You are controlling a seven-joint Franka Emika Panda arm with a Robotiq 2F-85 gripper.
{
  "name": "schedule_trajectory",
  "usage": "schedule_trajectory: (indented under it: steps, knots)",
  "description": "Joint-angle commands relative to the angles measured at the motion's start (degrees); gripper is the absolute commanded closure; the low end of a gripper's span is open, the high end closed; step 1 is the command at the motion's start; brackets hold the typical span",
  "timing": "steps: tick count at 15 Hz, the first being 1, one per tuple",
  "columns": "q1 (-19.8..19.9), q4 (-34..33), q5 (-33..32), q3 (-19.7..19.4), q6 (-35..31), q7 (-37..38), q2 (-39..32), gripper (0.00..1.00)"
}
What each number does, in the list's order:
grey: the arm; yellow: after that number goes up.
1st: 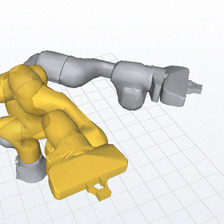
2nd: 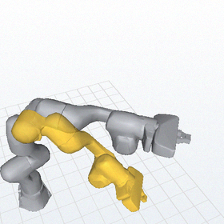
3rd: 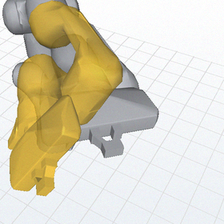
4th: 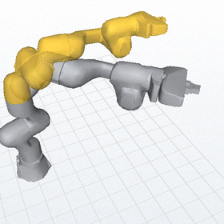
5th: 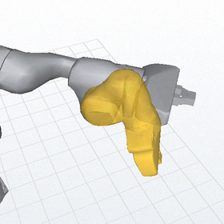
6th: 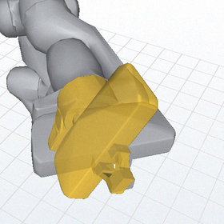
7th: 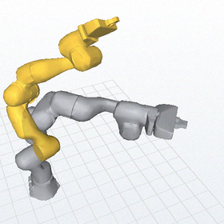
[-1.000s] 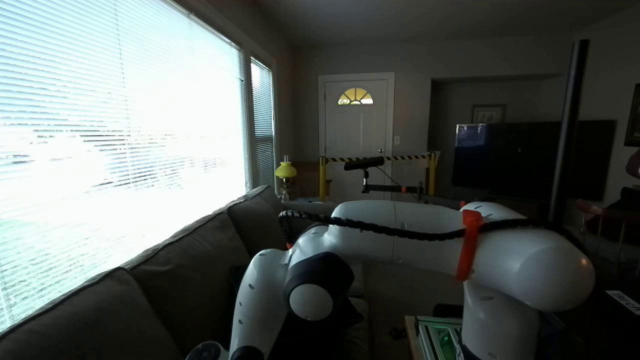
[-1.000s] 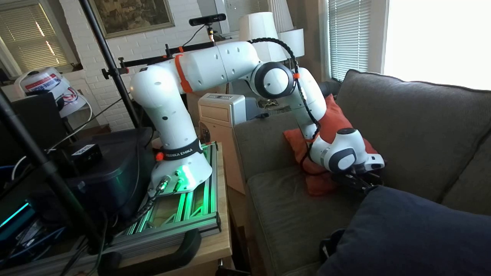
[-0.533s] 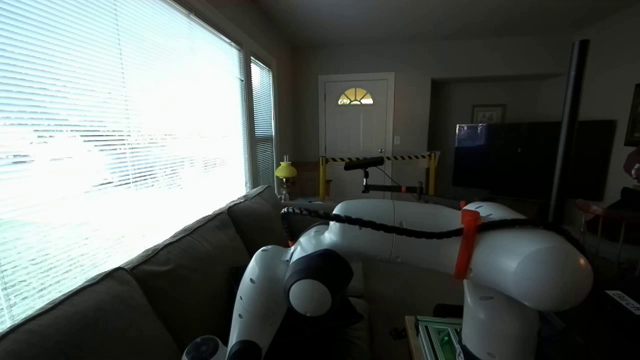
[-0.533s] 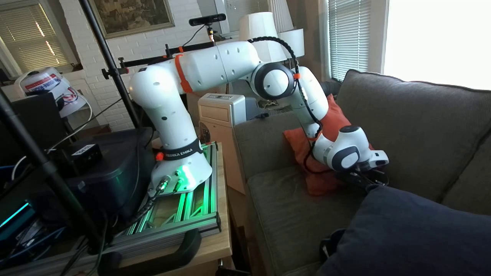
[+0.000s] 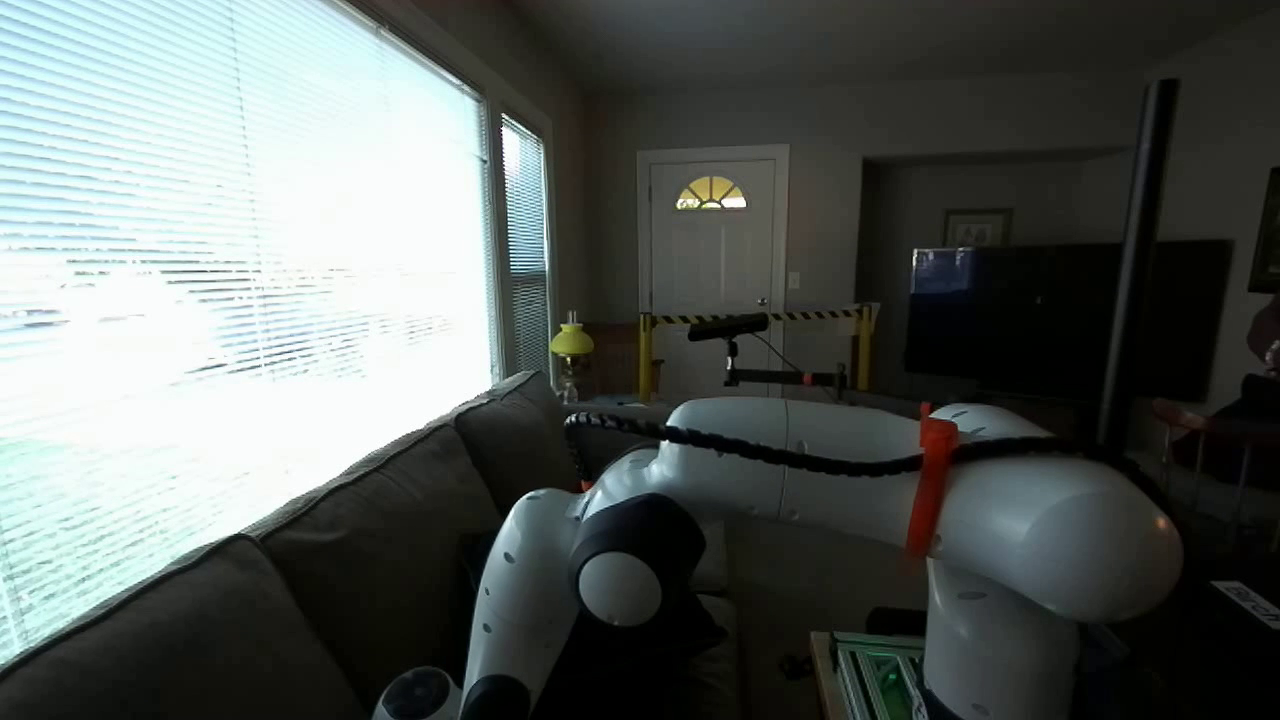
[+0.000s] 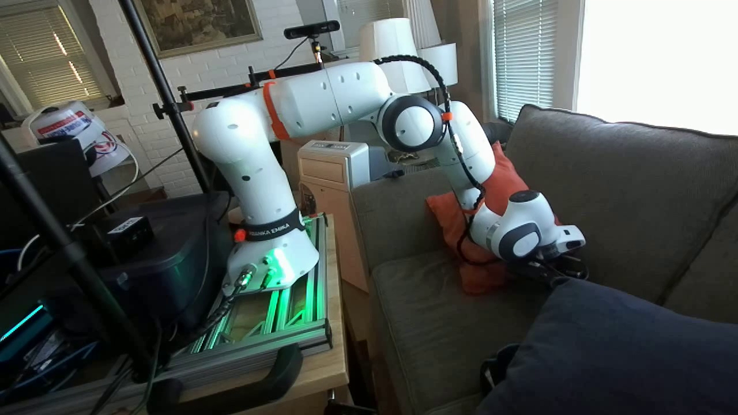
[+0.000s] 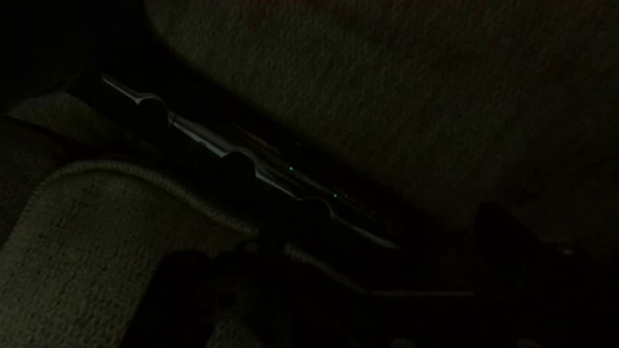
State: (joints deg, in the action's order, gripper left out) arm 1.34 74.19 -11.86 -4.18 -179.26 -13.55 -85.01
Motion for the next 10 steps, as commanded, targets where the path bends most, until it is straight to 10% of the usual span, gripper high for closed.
schedule_trajectory:
  steps: [1, 4, 5, 10]
  knots:
    - [-0.77, 2.15, -0.06, -1.55, -4.62, 1.63, 0.00, 0.00]
    - [-1.32, 3.37, -0.05, -2.48, -6.54, 1.68, 0.00, 0.04]
    - [-1.62, 3.61, 0.08, -2.93, -6.97, 1.83, 0.00, 0.27]
    - [-2.93, 4.45, 0.74, -5.04, -8.65, 2.85, 0.00, 0.55]
